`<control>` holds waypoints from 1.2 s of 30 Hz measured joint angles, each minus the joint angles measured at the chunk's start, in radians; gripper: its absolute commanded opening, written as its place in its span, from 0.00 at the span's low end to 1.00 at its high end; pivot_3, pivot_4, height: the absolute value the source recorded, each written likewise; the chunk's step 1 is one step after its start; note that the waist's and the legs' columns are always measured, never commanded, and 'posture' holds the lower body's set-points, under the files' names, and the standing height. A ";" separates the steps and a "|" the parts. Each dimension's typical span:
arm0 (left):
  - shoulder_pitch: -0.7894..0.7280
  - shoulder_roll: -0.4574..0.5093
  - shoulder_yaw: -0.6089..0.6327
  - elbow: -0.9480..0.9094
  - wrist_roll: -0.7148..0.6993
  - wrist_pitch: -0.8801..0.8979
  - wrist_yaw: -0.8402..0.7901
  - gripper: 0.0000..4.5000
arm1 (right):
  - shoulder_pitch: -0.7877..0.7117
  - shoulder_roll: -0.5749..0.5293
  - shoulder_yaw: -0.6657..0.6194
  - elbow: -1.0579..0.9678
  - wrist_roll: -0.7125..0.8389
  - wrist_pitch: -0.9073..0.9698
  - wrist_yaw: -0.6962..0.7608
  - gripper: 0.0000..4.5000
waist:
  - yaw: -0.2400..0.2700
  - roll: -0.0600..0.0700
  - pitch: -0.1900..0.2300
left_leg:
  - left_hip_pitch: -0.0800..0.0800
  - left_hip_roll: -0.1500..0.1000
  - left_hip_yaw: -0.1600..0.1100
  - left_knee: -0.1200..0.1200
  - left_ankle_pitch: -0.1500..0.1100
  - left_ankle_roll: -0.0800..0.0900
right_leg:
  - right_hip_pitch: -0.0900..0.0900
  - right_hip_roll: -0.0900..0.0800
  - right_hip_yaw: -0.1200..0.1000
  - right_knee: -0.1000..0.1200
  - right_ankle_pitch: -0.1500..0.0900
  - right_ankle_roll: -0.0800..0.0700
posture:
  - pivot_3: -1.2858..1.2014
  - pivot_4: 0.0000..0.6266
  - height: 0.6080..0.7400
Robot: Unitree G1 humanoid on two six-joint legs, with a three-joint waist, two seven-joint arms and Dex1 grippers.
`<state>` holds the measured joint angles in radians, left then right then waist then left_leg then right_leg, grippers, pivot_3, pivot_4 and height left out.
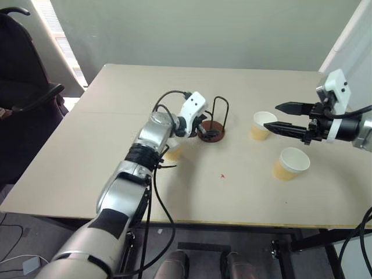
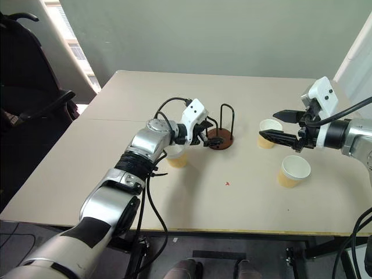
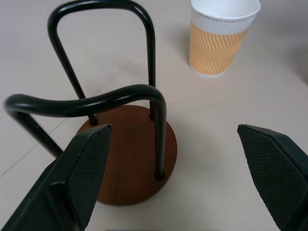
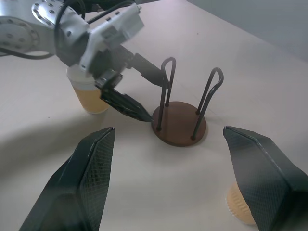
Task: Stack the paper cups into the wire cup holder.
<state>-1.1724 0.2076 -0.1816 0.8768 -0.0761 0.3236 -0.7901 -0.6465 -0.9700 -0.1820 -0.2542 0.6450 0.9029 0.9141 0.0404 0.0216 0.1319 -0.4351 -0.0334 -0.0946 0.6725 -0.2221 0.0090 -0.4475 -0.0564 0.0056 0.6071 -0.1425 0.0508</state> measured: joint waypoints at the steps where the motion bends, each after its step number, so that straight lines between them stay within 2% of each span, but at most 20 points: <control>1: -0.009 -0.011 0.004 0.025 0.004 -0.018 0.015 1.00 | 0.000 0.000 0.000 -0.002 0.000 0.000 -0.002 0.83 | 0.000 0.000 0.000 | 0.000 0.000 0.000 0.001 0.000 0.000 | 0.000 0.000 0.000 0.000 0.000 0.000 | 0.52 0.24 1.00; 5: -0.043 -0.031 0.031 0.092 0.017 -0.069 0.065 1.00 | 0.008 0.002 0.000 -0.009 0.001 0.000 -0.009 0.83 | 0.002 0.000 0.000 | 0.000 0.000 0.001 0.002 -0.001 0.001 | 0.000 0.000 0.001 0.000 0.000 0.001 | 0.52 0.24 1.00; 8: -0.070 -0.040 0.062 0.130 0.017 -0.098 0.096 0.88 | 0.013 0.003 -0.001 -0.010 0.003 0.000 -0.015 0.83 | 0.002 0.000 0.000 | 0.000 -0.001 0.002 0.002 -0.001 0.002 | 0.000 0.000 0.001 0.000 0.000 0.002 | 0.52 0.24 1.00; 19: -0.070 -0.051 0.086 0.107 0.014 -0.082 0.008 0.02 | 0.014 0.004 -0.001 -0.015 0.017 0.000 -0.021 0.83 | 0.004 0.000 0.000 | -0.001 -0.001 0.003 0.004 -0.002 0.004 | 0.000 0.000 0.003 0.000 -0.002 0.005 | 0.52 0.24 1.00; 28: -0.009 -0.006 0.086 0.001 0.011 -0.034 -0.065 0.01 | 0.019 0.005 -0.002 -0.017 0.019 -0.001 -0.029 0.83 | 0.003 0.000 0.000 | -0.002 -0.001 0.004 0.009 -0.003 0.005 | 0.000 0.000 0.004 0.001 -0.002 0.005 | 0.52 0.24 1.00; 31: 0.044 0.044 0.079 -0.100 -0.010 -0.009 -0.166 0.01 | 0.027 -0.003 -0.009 -0.030 0.031 0.005 -0.027 0.83 | 0.003 0.000 0.000 | -0.001 -0.001 0.003 0.009 -0.003 0.005 | 0.000 0.000 0.004 0.002 -0.002 0.005 | 0.52 0.24 1.00; 36: 0.134 0.120 0.059 -0.352 -0.101 0.086 -0.372 0.01 | 0.052 -0.084 -0.081 -0.088 0.129 0.080 0.021 0.83 | 0.006 0.000 0.000 | -0.004 -0.002 0.003 0.009 -0.003 0.006 | 0.000 0.000 0.004 0.001 -0.003 0.006 | 0.52 0.24 1.00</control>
<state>-1.0383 0.3274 -0.1229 0.5250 -0.1775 0.4093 -1.1624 -0.5947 -1.0543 -0.2630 -0.3425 0.7736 0.9834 0.9350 0.0461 0.0215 0.1320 -0.4386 -0.0357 -0.0920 0.6815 -0.2255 0.0149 -0.4474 -0.0563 0.0097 0.6081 -0.1456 0.0564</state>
